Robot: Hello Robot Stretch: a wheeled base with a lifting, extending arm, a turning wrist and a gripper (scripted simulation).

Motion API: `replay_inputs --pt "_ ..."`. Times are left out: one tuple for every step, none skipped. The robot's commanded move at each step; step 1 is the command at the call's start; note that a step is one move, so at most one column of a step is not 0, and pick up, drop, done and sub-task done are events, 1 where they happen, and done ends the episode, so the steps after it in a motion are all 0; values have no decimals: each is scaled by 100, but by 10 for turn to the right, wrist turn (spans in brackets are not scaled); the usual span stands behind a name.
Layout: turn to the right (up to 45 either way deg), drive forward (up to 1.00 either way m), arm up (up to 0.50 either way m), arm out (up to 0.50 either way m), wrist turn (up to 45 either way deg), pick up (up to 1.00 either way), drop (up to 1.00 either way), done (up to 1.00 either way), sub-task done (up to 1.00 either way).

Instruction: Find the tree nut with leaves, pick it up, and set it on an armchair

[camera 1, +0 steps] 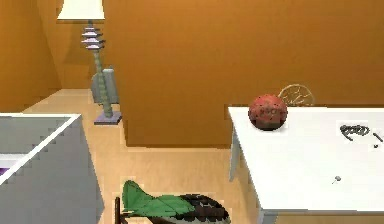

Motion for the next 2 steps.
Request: replay_inputs --pt "0 30 0 0 0 0 0 0 0" --pt "-180 0 0 0 0 0 0 0 0"
